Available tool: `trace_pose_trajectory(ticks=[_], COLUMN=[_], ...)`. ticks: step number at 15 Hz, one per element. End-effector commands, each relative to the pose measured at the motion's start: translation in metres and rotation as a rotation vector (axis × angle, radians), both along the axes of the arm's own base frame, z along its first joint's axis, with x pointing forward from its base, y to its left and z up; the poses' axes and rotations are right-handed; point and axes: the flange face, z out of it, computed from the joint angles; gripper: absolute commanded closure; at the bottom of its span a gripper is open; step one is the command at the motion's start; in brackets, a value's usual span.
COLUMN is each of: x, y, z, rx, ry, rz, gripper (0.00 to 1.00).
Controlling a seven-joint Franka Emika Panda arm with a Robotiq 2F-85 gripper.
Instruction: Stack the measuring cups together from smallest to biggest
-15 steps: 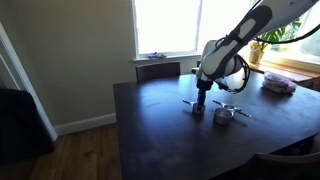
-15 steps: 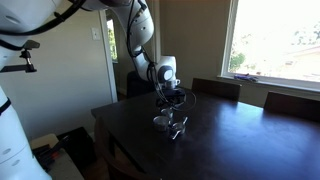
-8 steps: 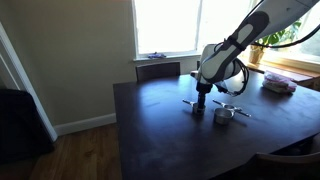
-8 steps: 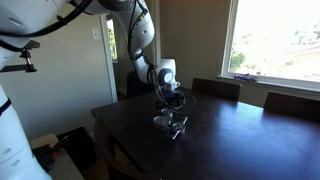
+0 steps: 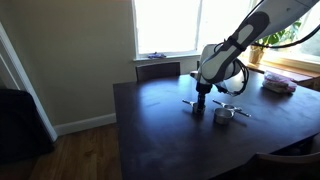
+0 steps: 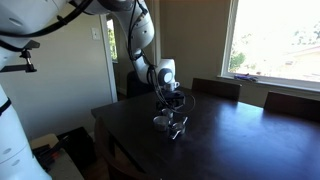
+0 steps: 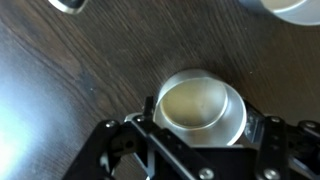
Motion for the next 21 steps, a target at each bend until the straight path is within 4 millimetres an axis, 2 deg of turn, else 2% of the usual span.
trace_pose_trajectory(ticks=[1,5,9,12,16,21], x=[-0.012,-0.027,-0.057,-0.083,-0.110,-0.134], y=[-0.001,-0.005,-0.016,-0.028,-0.042,-0.050], z=[0.022,0.052,0.087,0.105,0.110,0.097], rx=[-0.019,-0.012,-0.005,-0.003,-0.012,-0.023], ry=[-0.017,-0.037,-0.041,-0.048,-0.027,-0.042], rz=[-0.008,-0.008,-0.027,-0.051,-0.093,-0.119], gripper=[0.46,0.46,0.46,0.46,0.46,0.46])
